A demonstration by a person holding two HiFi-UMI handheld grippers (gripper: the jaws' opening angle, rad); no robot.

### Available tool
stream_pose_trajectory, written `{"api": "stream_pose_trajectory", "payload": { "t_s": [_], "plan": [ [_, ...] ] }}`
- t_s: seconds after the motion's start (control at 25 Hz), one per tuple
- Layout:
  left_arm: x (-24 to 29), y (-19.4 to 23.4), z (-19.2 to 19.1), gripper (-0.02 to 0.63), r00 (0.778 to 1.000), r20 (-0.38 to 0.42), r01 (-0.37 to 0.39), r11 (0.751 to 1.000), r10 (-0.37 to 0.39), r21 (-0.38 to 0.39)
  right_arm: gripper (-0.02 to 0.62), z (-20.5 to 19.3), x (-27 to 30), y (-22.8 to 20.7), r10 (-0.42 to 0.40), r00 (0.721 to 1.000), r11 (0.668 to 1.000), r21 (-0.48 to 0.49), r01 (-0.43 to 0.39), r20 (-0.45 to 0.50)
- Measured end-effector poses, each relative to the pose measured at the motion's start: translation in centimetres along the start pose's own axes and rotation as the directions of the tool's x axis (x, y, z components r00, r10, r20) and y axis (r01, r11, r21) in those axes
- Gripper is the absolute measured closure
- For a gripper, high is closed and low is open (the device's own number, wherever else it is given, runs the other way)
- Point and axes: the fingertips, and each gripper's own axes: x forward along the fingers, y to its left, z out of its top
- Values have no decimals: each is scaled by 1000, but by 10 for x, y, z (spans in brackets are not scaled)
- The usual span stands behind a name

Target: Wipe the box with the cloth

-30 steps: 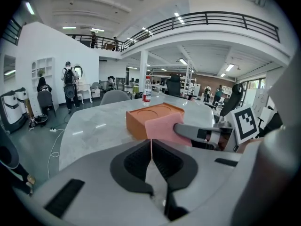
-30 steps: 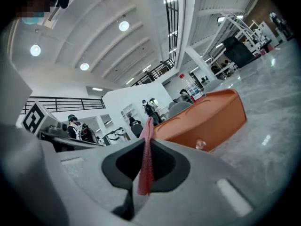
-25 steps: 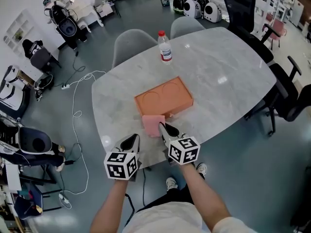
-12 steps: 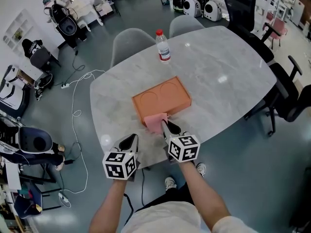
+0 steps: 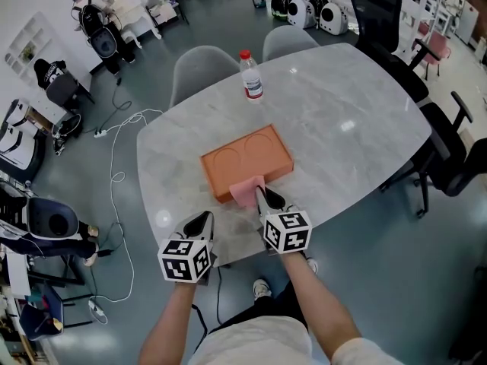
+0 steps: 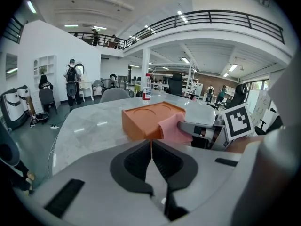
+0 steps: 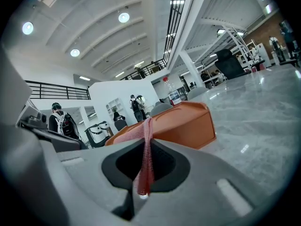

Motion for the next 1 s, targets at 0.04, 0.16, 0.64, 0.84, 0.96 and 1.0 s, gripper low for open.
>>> {"api": "stream_pose_trajectory", "payload": {
  "t_s": [0.04,0.16,0.64,0.84,0.96,1.0],
  "plan": [
    [1,-2,1,591,1000,0,0,1000,0,0,578,1,-1,-3,-4,1000,1000,-4,4,0],
    [4,-6,2,591,1000,0,-2,1000,2,-1,578,4,-3,-12,-16,1000,1000,-12,16,-2],
    [24,-27,21,591,1000,3,-7,1000,7,-12,578,23,-11,-55,-44,999,999,-26,44,-14],
    [35,-43,27,591,1000,9,-7,1000,8,-25,578,32,-19,-77,-54,998,998,-35,53,-18],
    [41,-51,30,591,1000,11,-5,1000,5,-26,578,37,-22,-89,-58,998,998,-40,57,-20],
    [42,-53,32,591,1000,11,-5,1000,5,-27,578,39,-23,-92,-59,998,997,-42,58,-21]
  ]
}}
